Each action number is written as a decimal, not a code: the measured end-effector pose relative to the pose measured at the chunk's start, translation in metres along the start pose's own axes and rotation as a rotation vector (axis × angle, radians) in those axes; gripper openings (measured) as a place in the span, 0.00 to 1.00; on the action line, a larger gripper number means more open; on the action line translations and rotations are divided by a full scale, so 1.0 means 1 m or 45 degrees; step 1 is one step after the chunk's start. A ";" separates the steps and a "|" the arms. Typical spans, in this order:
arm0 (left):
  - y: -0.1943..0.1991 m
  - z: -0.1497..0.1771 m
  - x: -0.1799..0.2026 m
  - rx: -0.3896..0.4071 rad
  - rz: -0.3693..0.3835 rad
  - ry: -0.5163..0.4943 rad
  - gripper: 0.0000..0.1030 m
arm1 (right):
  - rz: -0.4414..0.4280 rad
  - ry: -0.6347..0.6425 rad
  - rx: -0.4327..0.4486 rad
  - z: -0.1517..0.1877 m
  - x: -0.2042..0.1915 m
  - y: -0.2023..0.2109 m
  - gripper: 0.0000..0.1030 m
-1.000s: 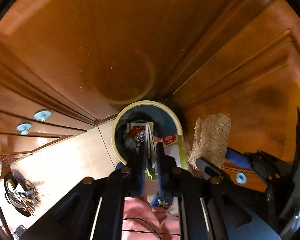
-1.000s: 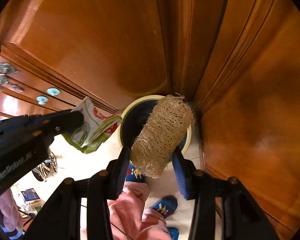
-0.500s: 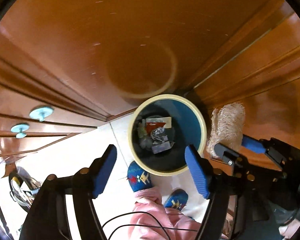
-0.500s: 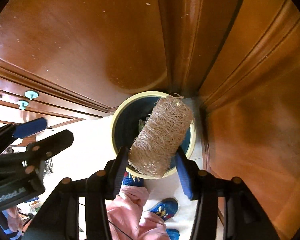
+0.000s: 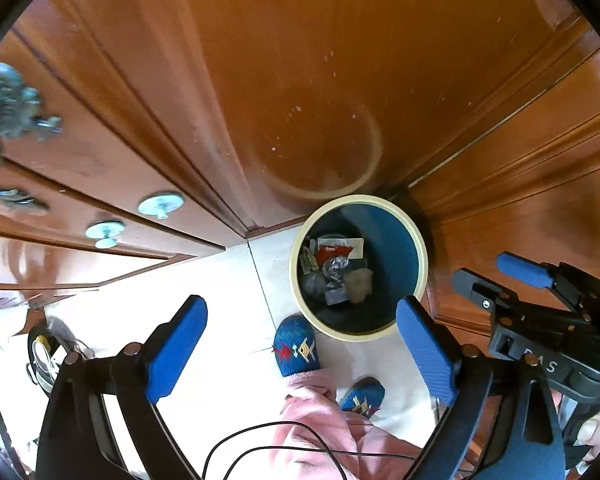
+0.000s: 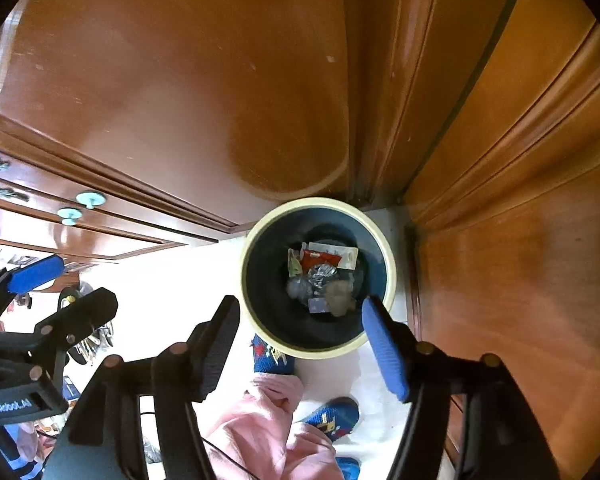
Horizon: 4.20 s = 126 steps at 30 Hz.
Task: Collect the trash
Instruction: 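Raise both tools back toward the counter, then move both open grippers toward the green carton on the counter, then grasp the green-and-tan milk pouch with the right gripper while the left gripper grasps the yellow spice box, then lift the milk pouch and spice box off the counter toward the trash bin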
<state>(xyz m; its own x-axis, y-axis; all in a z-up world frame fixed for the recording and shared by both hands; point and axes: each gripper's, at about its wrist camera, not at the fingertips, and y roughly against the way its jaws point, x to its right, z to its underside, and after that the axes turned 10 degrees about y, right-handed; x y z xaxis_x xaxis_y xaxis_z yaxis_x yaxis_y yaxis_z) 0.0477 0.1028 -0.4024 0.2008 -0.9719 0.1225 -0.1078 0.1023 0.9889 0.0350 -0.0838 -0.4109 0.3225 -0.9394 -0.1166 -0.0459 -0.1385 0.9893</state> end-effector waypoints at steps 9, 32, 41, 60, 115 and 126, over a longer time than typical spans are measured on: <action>0.077 0.004 0.002 0.084 0.029 0.025 0.95 | -0.005 0.050 0.084 -0.006 -0.014 0.079 0.64; 0.341 -0.011 0.051 0.566 0.162 -0.092 0.95 | 0.177 0.096 0.484 -0.033 -0.036 0.345 0.64; 0.386 -0.049 0.074 0.651 0.209 -0.165 0.95 | 0.316 0.151 0.603 -0.066 -0.042 0.390 0.64; 0.391 -0.182 0.086 0.689 0.305 -0.339 0.95 | 0.500 0.049 0.595 -0.166 -0.030 0.388 0.64; 0.197 -0.479 0.217 0.060 -0.015 -0.418 0.58 | 0.212 0.192 0.215 -0.444 0.158 0.239 0.37; 0.258 -0.433 0.200 0.183 0.190 -0.401 0.58 | 0.193 0.051 0.332 -0.379 0.137 0.283 0.37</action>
<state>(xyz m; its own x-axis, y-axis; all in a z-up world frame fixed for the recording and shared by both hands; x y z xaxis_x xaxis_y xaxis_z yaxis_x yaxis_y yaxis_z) 0.4816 0.0262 -0.0862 -0.1339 -0.9684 0.2103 -0.2532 0.2386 0.9375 0.4247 -0.1333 -0.1135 0.3305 -0.9430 0.0398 -0.3362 -0.0782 0.9385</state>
